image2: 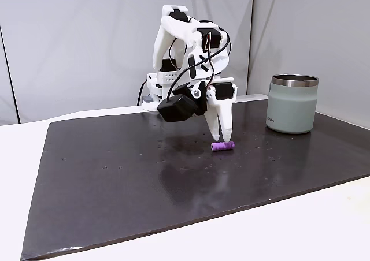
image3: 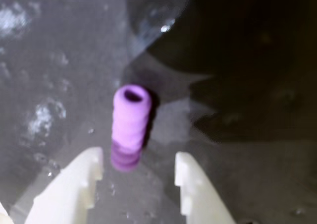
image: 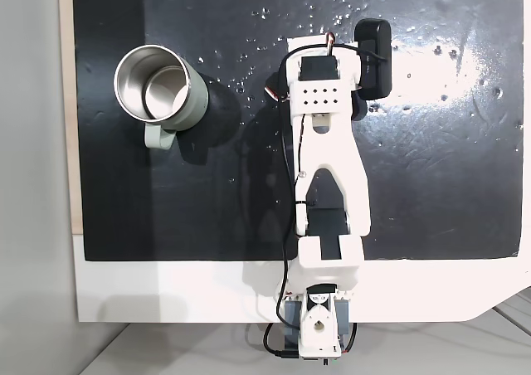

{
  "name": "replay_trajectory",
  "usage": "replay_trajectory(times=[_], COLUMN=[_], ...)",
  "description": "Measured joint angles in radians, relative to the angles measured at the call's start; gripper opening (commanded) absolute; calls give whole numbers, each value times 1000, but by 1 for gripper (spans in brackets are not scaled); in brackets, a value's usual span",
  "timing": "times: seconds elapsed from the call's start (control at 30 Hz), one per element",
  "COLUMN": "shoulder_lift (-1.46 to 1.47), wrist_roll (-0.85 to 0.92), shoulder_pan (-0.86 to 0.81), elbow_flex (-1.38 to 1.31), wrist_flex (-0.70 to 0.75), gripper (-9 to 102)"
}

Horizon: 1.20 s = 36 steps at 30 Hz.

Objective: Grasp a pengrip and put it in the cup.

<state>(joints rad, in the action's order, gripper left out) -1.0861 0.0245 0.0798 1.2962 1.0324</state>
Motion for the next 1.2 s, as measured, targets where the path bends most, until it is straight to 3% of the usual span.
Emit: replay_trajectory(times=[0.3,0.53,0.83,1.2], shoulder_lift=[153,207,213,225], wrist_roll=[-6,-6,-17,-110], shoulder_pan=[-18,-25,-31,46], elbow_flex=[-201,-305,-319,-762], wrist_flex=[110,175,193,525], gripper=[19,0,0,0])
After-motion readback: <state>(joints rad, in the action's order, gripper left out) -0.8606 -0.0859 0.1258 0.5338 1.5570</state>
